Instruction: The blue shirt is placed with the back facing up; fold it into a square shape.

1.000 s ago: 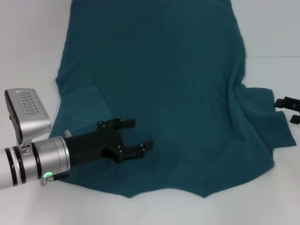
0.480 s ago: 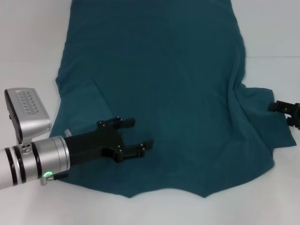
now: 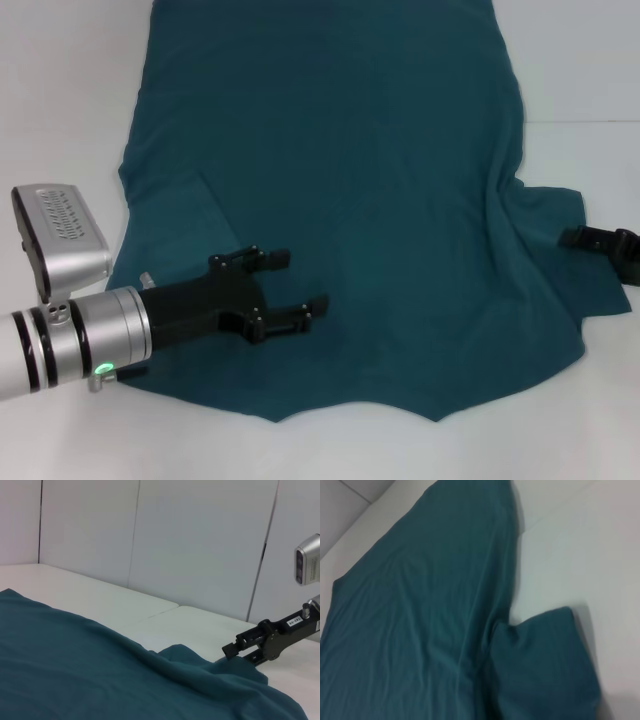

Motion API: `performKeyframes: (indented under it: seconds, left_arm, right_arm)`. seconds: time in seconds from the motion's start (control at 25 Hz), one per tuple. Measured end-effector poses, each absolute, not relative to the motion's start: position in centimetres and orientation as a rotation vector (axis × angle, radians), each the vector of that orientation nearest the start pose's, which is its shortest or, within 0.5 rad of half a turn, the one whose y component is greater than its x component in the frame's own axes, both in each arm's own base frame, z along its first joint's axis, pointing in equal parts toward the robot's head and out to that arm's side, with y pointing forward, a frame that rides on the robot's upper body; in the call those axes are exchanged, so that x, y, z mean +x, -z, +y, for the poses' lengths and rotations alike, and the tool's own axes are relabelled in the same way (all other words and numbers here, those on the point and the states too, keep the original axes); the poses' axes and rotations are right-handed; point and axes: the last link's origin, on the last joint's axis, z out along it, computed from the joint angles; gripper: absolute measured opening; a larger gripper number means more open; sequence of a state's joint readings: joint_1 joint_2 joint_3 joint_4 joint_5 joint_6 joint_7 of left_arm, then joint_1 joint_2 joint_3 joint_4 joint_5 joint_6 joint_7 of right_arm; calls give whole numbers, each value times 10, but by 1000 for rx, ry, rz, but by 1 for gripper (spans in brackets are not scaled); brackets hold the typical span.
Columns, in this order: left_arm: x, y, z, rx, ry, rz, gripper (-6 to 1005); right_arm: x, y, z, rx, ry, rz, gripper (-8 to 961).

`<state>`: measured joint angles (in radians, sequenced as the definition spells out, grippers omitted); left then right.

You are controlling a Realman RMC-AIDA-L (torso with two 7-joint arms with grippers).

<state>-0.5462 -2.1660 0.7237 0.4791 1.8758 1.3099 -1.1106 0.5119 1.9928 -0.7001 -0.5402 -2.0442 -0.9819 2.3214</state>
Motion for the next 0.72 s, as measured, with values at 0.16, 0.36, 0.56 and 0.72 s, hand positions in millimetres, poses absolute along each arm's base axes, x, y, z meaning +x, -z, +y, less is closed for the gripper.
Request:
performKeyframes:
  seconds: [0.16,0.36,0.56,0.72]
  left_arm:
    - [-257,62,333,-2602,713,-538,849]
    - [-256,62,333,-2603,715,-538,849]
    - [-255,61,334,-2599,719,-539,849]
    - [-256,60,335,-2594,721,-539,849]
  right_arm:
    - [354,-30,366,-1733,-629,1815,794]
    - [353,-30,364,-1714,-697,1807,776]
    - [356,-30,361,-1654,-790,1813,666]
    - [358,-25,359,-1648,-793,1816,496]
